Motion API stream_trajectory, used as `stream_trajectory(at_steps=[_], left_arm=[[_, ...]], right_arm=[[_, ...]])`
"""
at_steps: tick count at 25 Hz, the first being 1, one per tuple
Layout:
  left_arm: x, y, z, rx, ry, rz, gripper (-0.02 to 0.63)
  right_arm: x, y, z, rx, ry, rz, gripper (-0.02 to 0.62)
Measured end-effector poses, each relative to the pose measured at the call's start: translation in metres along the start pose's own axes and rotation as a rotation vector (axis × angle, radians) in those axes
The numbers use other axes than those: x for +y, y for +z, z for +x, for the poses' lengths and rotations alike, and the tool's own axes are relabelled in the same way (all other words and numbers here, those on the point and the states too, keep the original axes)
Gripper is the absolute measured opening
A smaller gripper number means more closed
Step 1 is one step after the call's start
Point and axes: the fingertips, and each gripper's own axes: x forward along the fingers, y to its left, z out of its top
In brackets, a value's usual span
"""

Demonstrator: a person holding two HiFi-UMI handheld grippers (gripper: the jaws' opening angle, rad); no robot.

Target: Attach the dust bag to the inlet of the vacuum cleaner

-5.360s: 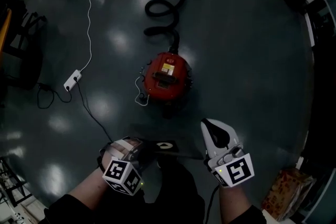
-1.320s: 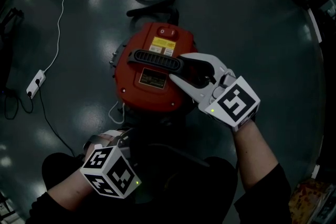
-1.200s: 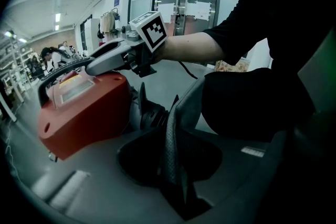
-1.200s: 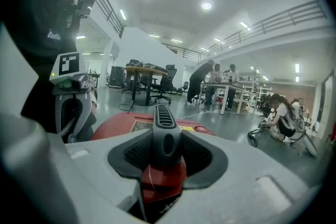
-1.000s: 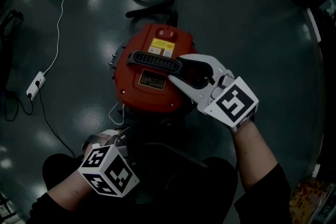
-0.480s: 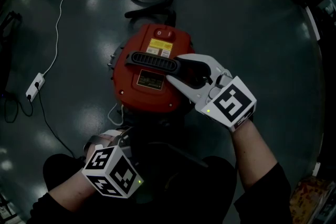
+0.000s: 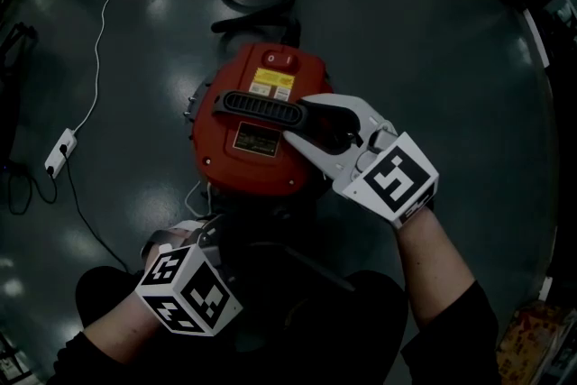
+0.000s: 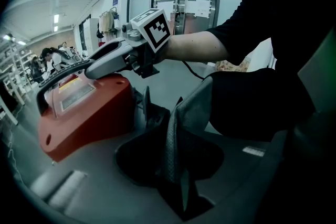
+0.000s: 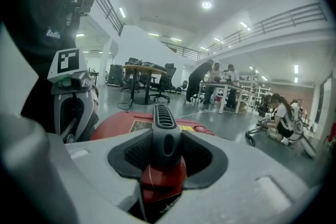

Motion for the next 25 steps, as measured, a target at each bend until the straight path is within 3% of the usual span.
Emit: stream_trajectory(at_steps=[14, 25], left_arm=[[0.0047, -0.002, -0.0037, -0.022, 0.012, -0.06, 0.089], [0.0044, 0.0046, 0.0027, -0.003, 0.01, -0.047, 0.1]], right_arm=[[0.0, 0.0002, -0.0005, 0.005, -0.005, -0.002, 0.153], [-0.0003, 0.0008, -0.0005, 0.002, -0.012, -0.002, 0.153]])
